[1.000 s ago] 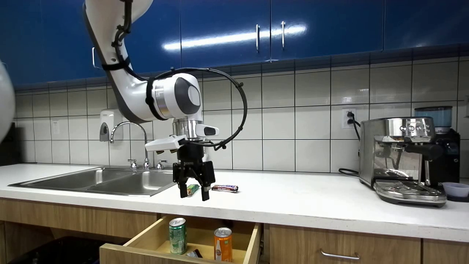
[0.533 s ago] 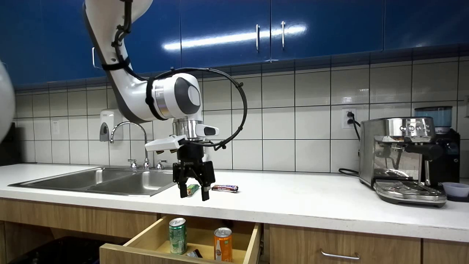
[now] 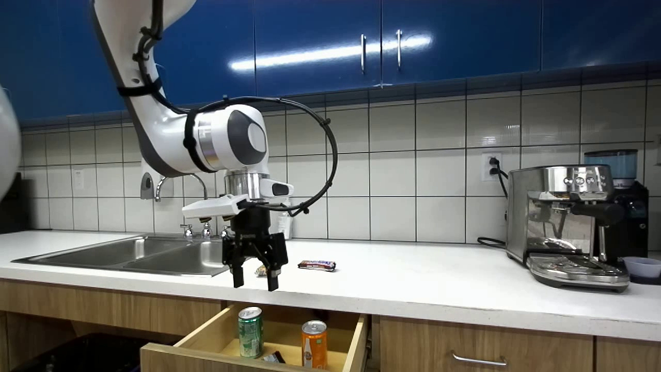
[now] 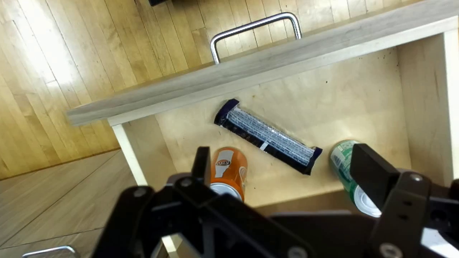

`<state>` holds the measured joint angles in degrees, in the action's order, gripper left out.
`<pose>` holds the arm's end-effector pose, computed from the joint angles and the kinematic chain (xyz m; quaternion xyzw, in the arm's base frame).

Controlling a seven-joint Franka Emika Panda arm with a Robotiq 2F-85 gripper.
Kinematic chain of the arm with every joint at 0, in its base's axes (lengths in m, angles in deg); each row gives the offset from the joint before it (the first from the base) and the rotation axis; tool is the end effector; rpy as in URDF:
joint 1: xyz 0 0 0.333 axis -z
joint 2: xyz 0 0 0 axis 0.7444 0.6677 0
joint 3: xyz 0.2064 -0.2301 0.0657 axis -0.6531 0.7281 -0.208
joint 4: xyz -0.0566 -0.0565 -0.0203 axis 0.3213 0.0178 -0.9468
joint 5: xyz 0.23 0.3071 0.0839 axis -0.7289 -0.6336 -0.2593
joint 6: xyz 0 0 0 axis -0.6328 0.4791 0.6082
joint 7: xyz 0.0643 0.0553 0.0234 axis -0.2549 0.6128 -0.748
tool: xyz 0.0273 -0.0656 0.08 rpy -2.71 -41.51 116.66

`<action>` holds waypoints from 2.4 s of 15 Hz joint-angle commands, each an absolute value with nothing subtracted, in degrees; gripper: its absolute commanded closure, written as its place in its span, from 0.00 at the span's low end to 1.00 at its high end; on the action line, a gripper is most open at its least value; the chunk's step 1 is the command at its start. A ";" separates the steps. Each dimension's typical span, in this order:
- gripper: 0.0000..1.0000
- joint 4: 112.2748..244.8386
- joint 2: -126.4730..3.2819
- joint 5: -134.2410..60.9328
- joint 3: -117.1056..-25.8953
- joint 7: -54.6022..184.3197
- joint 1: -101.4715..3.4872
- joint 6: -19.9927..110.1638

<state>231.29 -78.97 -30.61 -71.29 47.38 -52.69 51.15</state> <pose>0.4495 0.0033 0.2746 0.9904 -0.1263 -0.0214 0.0524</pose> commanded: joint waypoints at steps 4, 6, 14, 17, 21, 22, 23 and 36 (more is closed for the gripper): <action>0.00 241.27 -88.27 -34.01 -72.38 57.57 -50.25 52.86; 0.00 243.13 -89.73 -36.40 -72.07 61.60 -50.15 52.33; 0.00 245.09 -88.76 -37.56 -72.20 68.96 -49.80 51.28; 0.00 245.23 -87.09 -37.34 -72.26 70.53 -49.90 53.11; 0.00 245.22 -84.61 -36.50 -72.49 70.98 -49.72 56.22; 0.00 245.22 -83.92 -36.05 -72.61 70.33 -49.59 57.08; 0.00 245.22 -83.22 -35.62 -72.72 69.66 -49.50 58.18; 0.00 245.18 -74.92 -35.50 -72.75 70.27 -49.79 64.16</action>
